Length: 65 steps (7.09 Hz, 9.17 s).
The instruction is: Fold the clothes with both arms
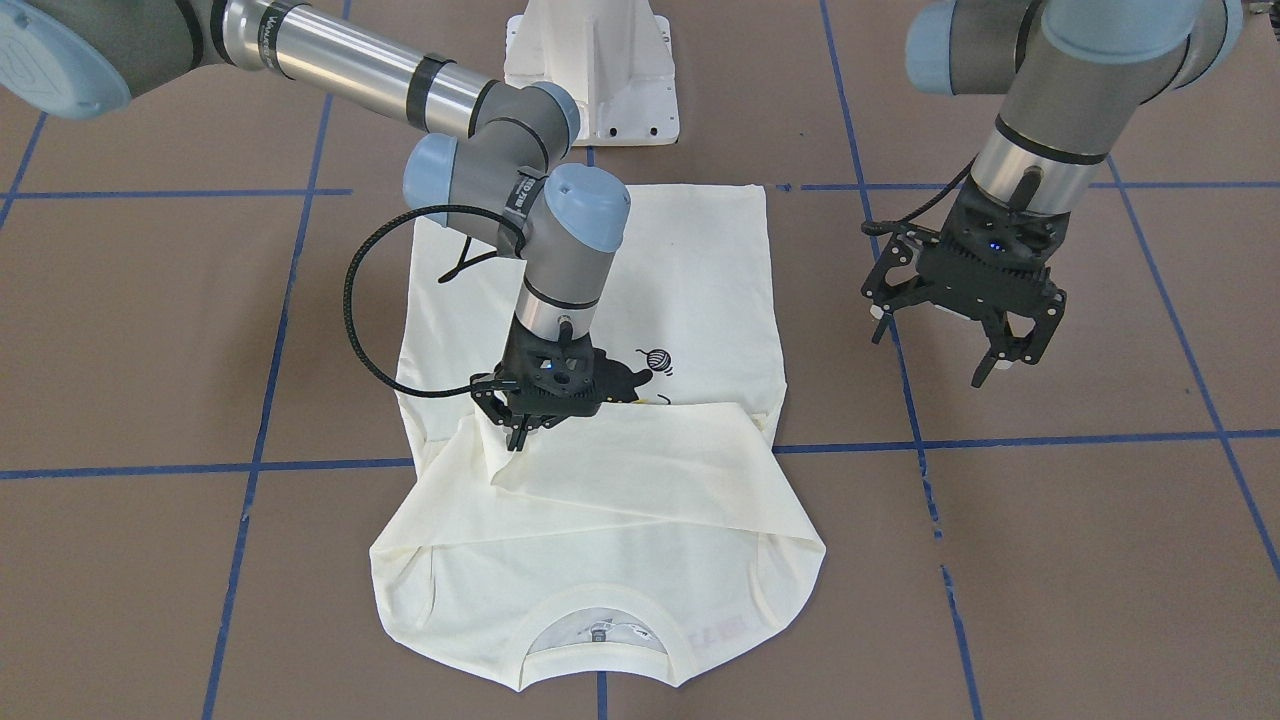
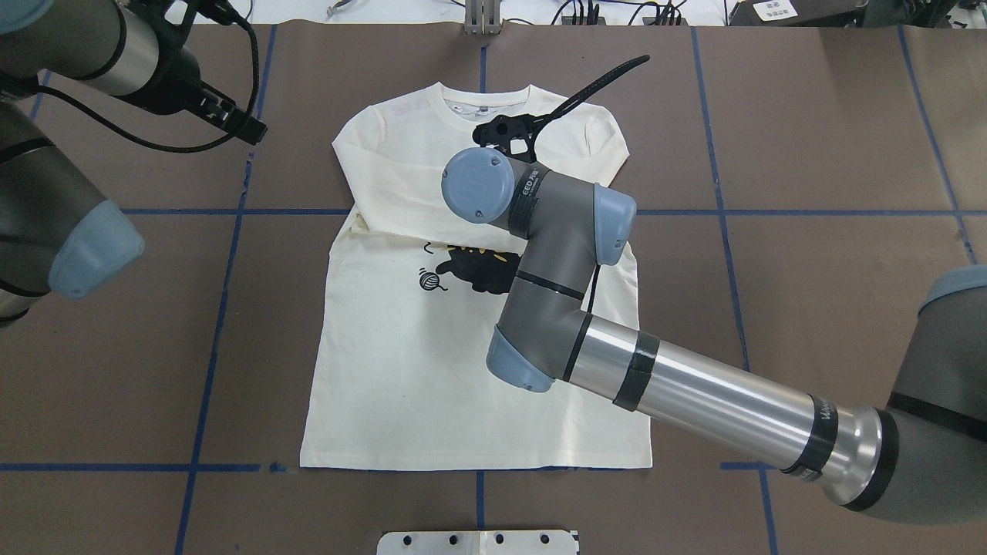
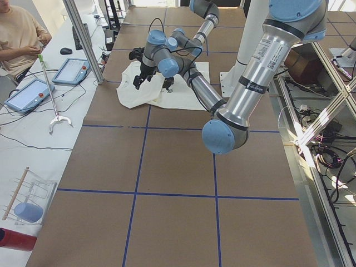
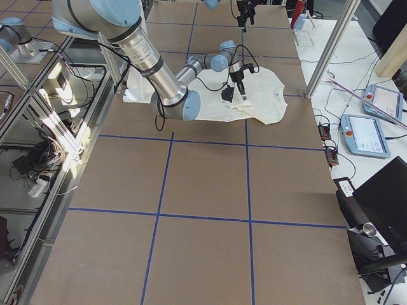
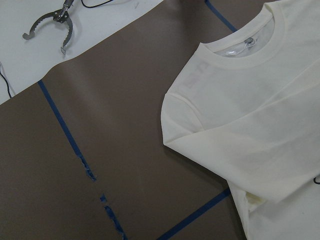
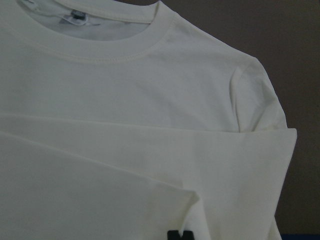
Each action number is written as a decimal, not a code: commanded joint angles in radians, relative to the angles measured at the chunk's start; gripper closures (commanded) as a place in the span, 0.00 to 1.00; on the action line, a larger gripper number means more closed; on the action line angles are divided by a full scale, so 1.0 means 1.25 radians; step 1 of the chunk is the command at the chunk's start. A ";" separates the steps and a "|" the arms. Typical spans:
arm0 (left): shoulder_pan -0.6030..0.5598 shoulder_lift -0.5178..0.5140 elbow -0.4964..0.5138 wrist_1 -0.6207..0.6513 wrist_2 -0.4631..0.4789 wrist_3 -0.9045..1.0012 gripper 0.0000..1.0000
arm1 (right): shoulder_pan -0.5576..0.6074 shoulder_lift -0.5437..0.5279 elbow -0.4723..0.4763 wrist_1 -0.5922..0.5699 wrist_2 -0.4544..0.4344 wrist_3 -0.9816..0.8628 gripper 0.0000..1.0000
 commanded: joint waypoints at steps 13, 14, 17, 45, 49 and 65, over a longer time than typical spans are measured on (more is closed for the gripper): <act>0.298 0.125 -0.122 -0.134 0.189 -0.561 0.00 | 0.008 -0.597 0.654 0.233 0.262 0.298 0.00; 0.361 0.164 -0.153 -0.140 0.240 -0.634 0.00 | -0.062 -0.681 0.694 0.308 0.197 0.367 0.01; 0.551 0.263 -0.161 -0.198 0.383 -0.849 0.21 | -0.180 -0.826 0.780 0.362 0.110 0.491 0.07; 0.685 0.293 -0.158 -0.188 0.424 -0.921 1.00 | -0.435 -0.670 0.706 0.122 -0.175 0.738 0.22; 0.685 0.293 -0.160 -0.192 0.421 -0.921 1.00 | -0.465 -0.665 0.653 0.121 -0.203 0.749 0.26; 0.658 0.291 -0.653 0.232 0.259 -0.907 1.00 | -0.502 -0.635 1.161 -0.331 -0.126 0.763 1.00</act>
